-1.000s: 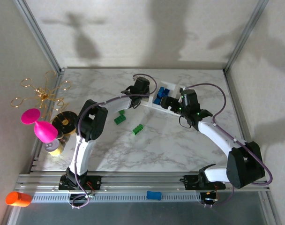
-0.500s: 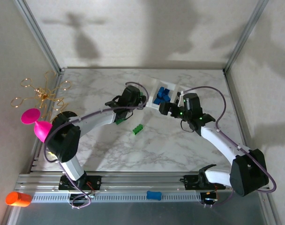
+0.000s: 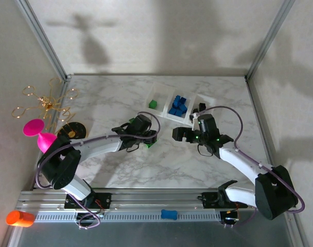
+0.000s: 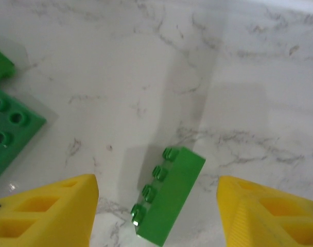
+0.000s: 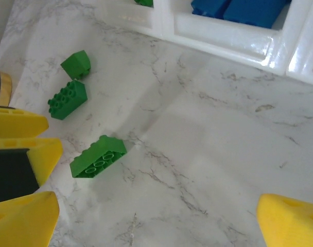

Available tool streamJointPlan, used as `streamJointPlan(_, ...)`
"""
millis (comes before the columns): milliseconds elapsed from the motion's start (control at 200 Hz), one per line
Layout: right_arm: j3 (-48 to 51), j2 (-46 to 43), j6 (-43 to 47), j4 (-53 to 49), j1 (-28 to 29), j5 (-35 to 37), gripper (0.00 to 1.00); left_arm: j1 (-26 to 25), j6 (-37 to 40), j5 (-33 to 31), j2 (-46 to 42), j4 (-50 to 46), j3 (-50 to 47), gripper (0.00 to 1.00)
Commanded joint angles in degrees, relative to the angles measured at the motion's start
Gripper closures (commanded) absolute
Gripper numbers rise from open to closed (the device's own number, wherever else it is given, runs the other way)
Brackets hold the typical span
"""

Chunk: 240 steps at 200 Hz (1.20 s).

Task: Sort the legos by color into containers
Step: Pick up the lego from the center of the table.

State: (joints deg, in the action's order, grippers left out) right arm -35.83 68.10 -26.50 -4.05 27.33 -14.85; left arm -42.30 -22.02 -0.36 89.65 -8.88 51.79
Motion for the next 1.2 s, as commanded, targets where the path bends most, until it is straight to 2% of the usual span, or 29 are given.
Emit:
streamJointPlan(0,0.9,-1.1,-1.2,2.1,0.4,0.5,0.01,-0.5,0.7,2.5,0.2,-0.5,-0.7,0.36)
streamJointPlan(180,0.9,-1.3,-1.0,1.6,0.5,1.7,0.01,-1.4,1.5,4.8,2.8,0.9,-1.2,0.36)
streamJointPlan(416,0.5,-0.2,-0.9,1.7,0.4,2.4,0.01,-2.4,2.6,2.4,6.1,1.5,-1.4,0.4)
streamJointPlan(611,0.7,0.3,-0.9,1.9,0.4,2.8,0.01,-2.4,2.5,-0.8,8.8,0.9,-1.0,0.52)
streamJointPlan(911,0.5,0.5,-0.7,1.7,0.4,3.1,0.01,-2.4,2.6,0.4,7.8,1.8,-1.4,0.7)
streamJointPlan(1196,-0.6,0.3,-1.2,1.5,0.3,3.1,0.01,-2.4,2.0,1.1,4.3,0.7,-0.4,0.78)
